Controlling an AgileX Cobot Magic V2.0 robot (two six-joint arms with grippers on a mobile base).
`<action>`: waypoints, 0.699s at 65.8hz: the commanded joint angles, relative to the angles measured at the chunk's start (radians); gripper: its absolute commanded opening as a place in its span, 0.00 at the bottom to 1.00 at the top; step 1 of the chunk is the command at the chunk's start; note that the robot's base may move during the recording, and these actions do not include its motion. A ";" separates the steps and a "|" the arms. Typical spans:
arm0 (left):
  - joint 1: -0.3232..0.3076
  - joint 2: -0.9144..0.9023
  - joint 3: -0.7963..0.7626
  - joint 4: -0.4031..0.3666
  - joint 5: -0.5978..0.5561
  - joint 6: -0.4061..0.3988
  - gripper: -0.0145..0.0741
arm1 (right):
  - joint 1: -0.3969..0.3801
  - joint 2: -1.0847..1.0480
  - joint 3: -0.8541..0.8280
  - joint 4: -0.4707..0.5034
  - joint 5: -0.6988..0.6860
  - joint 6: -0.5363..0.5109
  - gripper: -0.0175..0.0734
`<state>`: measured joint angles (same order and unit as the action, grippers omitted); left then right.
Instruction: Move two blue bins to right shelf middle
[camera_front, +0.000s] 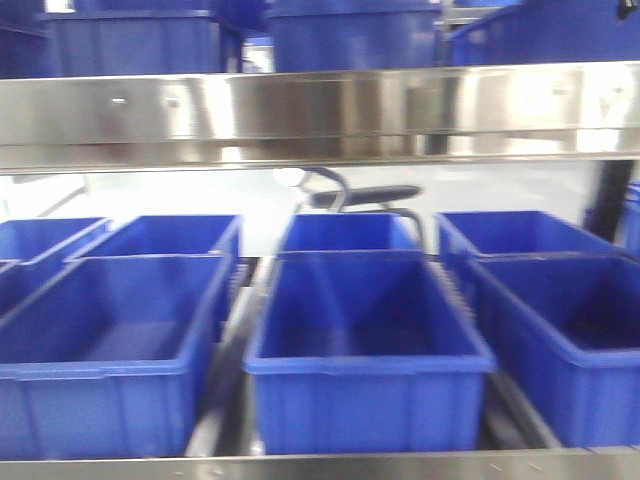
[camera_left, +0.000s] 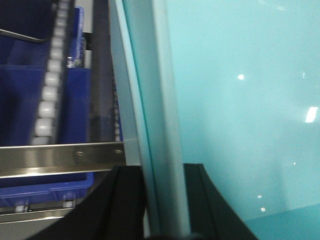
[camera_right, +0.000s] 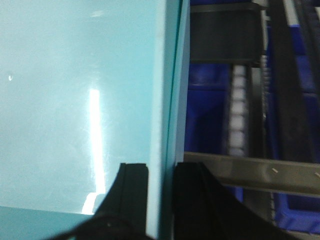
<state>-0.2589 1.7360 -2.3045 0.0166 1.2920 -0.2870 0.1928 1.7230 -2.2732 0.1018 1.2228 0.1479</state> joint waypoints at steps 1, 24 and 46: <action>-0.003 -0.019 -0.016 -0.030 -0.079 0.008 0.04 | 0.000 -0.020 -0.018 0.025 -0.107 -0.002 0.01; -0.003 -0.019 -0.016 -0.030 -0.079 0.008 0.04 | 0.000 -0.020 -0.018 0.025 -0.107 -0.002 0.01; -0.003 -0.019 -0.016 -0.030 -0.079 0.008 0.04 | 0.000 -0.020 -0.018 0.025 -0.109 -0.002 0.01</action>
<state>-0.2589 1.7360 -2.3045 0.0166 1.2883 -0.2870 0.1928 1.7230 -2.2732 0.1018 1.2228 0.1479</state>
